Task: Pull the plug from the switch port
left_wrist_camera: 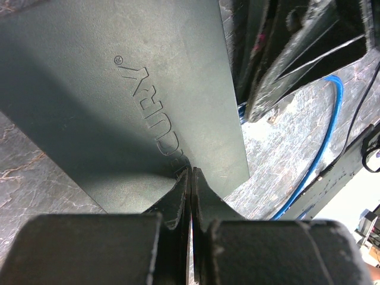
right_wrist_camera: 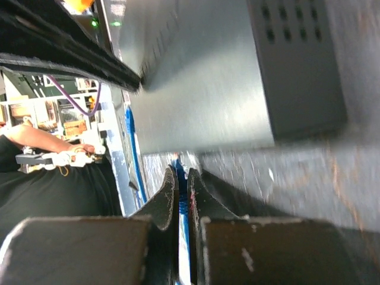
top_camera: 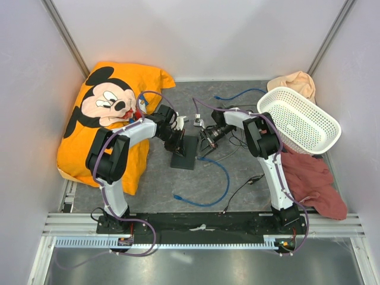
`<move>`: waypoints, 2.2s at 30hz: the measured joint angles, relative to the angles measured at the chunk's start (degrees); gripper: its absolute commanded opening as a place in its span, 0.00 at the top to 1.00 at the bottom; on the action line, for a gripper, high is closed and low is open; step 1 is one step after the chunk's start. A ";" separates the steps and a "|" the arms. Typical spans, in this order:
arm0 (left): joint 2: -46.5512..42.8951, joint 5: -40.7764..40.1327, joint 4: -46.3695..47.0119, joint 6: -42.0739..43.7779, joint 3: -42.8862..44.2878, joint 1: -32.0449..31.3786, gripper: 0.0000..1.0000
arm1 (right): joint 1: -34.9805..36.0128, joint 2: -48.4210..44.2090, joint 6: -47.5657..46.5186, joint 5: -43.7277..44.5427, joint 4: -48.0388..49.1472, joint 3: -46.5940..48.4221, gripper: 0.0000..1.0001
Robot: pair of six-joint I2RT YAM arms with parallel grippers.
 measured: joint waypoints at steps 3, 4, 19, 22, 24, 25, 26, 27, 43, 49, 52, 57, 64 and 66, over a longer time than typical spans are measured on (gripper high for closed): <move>0.04 0.15 -0.07 0.00 0.04 0.02 0.98 | -0.92 -0.35 -1.07 2.73 -3.06 -0.20 1.00; 0.04 0.15 -0.09 0.00 0.04 0.02 0.98 | -1.31 -0.52 -1.20 3.26 -3.89 -0.37 1.00; 2.51 -0.55 -3.37 0.04 4.24 0.02 0.98 | -4.61 -10.16 -8.98 21.66 -6.84 -0.68 1.00; 2.54 -0.63 -3.56 0.04 4.37 0.02 0.98 | -5.14 -14.56 -11.98 26.75 -7.08 1.73 1.00; 2.54 -0.63 -3.58 0.04 4.39 0.02 0.98 | -5.90 -17.42 -14.12 30.16 -7.37 4.52 1.00; 2.54 -0.63 -3.61 0.04 4.39 0.02 0.98 | -6.29 -18.64 -15.06 31.56 -7.34 5.62 1.00; 2.56 -0.61 -3.58 0.04 4.39 0.02 0.98 | -6.80 -20.00 -16.20 33.55 -7.39 6.93 1.00; 2.54 -0.61 -3.61 0.04 4.39 0.02 0.98 | -7.15 -20.96 -17.11 35.08 -7.43 7.93 1.00; 3.06 -0.63 -4.57 0.07 5.22 0.02 0.98 | -7.76 -15.58 -22.10 58.64 -3.82 22.08 0.99; 3.04 -0.70 -4.59 0.11 5.22 0.00 0.98 | -6.71 -13.35 -18.43 64.76 1.62 22.08 0.89; 3.04 -0.70 -4.57 0.11 5.22 0.00 0.98 | -6.23 -12.83 -16.74 66.77 3.43 22.08 0.79; 3.04 -0.68 -4.59 0.11 5.22 0.00 0.98 | -5.73 -12.48 -13.94 68.19 5.33 22.08 0.29; 3.04 -1.81 -5.62 1.07 6.54 -0.20 0.98 | -5.84 -12.94 -6.82 63.43 7.48 22.08 0.02; 3.04 -3.50 -5.92 2.29 8.33 -0.02 0.98 | -5.84 -13.81 -4.85 61.57 7.93 22.08 0.02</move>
